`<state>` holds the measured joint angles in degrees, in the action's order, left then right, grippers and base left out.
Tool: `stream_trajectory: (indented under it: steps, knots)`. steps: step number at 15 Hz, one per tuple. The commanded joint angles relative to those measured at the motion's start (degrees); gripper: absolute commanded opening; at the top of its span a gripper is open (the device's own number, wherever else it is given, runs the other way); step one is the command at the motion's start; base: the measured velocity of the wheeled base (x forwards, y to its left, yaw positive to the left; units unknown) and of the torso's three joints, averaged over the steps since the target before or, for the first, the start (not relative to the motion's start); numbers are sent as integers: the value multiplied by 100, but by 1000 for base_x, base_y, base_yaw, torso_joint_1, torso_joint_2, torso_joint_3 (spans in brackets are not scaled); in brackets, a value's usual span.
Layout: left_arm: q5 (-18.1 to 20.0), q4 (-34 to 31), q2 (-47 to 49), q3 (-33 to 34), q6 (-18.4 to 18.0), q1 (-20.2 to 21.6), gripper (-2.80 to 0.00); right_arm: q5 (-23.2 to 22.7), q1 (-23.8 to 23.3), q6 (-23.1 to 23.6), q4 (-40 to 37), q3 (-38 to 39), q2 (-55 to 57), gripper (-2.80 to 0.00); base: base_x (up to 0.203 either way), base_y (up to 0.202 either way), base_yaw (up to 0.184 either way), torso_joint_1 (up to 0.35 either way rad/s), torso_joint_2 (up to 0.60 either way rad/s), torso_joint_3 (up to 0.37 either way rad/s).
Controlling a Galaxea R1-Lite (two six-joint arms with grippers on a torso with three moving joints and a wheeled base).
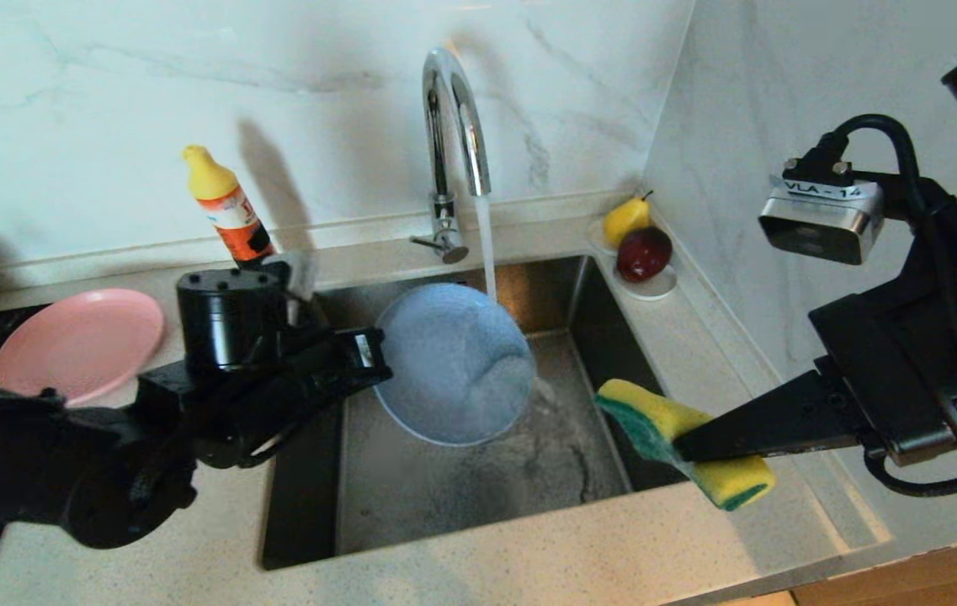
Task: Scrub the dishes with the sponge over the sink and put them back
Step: Rinse the plate
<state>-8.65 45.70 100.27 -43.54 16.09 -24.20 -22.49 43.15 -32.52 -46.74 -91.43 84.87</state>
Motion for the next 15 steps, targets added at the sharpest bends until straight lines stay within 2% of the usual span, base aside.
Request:
stream_trajectory:
  steps: [1,4,7,10,15]
  knots:
    - [-223,31,-950,526,-641,141,-280,-10,0,-26,-53,50,16,-280,0,0,0,0,0,0]
    - [-441,44,-1692,1096,-1459,370,-280,1,-36,-33,-19,222,39,-280,0,0,0,0,0,0]
    - [-471,157,-2108,1240,-1692,789,-280,-1,-44,-35,-19,240,91,-280,0,0,0,0,0,0]
    - [-471,661,-2280,1387,-1820,864,-280,-1,-52,-44,-27,248,91,-280,0,0,0,0,0,0]
    - [-447,1363,-2492,1660,-2725,864,-280,-1,-53,-35,-19,292,82,-280,0,0,0,0,0,0]
